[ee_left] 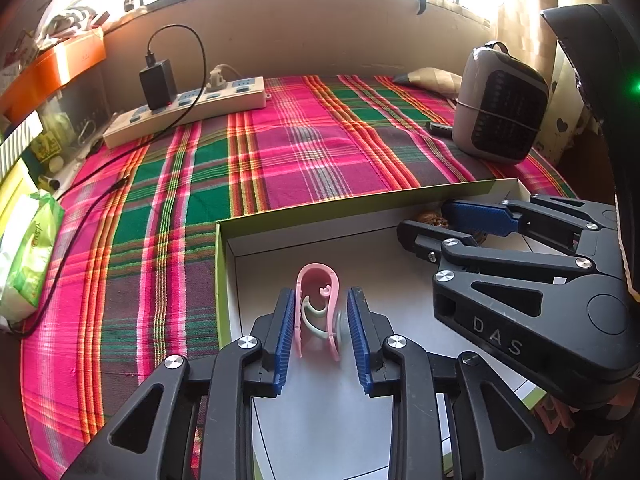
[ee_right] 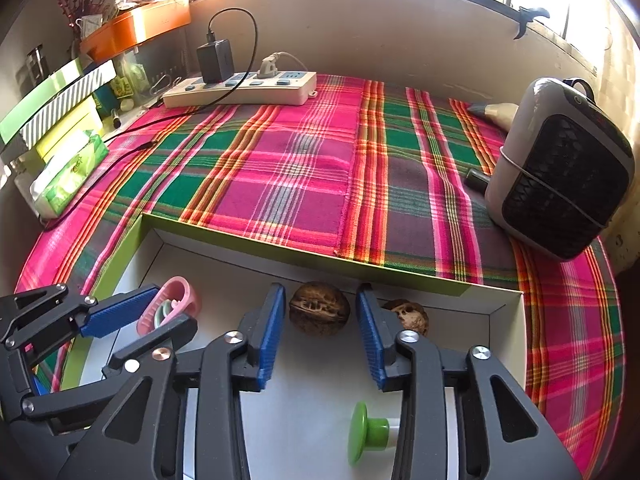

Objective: Organize objects
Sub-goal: 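Lower the walnut beside the other walnut while the left gripper lowers the pink clip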

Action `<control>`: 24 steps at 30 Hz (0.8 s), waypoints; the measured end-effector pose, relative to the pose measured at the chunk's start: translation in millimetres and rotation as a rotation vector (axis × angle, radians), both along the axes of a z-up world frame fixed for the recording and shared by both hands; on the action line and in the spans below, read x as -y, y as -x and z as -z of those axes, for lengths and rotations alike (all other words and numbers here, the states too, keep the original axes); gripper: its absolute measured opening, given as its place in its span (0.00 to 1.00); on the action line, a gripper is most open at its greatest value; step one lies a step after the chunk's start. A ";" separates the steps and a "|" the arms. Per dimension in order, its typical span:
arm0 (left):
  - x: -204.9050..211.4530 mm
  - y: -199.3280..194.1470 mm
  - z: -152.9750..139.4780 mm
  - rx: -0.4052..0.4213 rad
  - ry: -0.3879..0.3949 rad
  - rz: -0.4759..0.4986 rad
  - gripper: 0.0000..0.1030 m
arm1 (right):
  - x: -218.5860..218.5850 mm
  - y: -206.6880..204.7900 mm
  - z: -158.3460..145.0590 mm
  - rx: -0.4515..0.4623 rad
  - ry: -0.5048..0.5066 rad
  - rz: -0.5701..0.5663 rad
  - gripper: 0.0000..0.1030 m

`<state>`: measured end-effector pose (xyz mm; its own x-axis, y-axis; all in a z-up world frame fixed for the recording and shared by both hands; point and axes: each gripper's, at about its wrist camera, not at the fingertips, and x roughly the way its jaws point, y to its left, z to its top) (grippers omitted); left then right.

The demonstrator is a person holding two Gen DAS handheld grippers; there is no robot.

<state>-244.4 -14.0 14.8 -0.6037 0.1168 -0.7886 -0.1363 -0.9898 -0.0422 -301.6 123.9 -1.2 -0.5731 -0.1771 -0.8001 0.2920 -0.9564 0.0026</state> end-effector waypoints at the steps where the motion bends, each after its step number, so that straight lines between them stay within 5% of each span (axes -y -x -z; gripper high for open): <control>1: -0.2 0.0 0.1 0.000 0.001 0.001 0.25 | -0.2 -0.5 -0.4 -0.002 0.002 0.000 0.40; 24: 5.6 -15.5 -12.8 -0.027 -0.008 -0.024 0.34 | -1.2 -16.3 -13.7 -0.042 0.019 0.005 0.41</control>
<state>-228.9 -19.5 27.6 -0.6277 0.1085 -0.7709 -0.1135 -0.9924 -0.0472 -285.2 125.1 12.5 -0.6070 -0.1893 -0.7718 0.2875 -0.9577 0.0088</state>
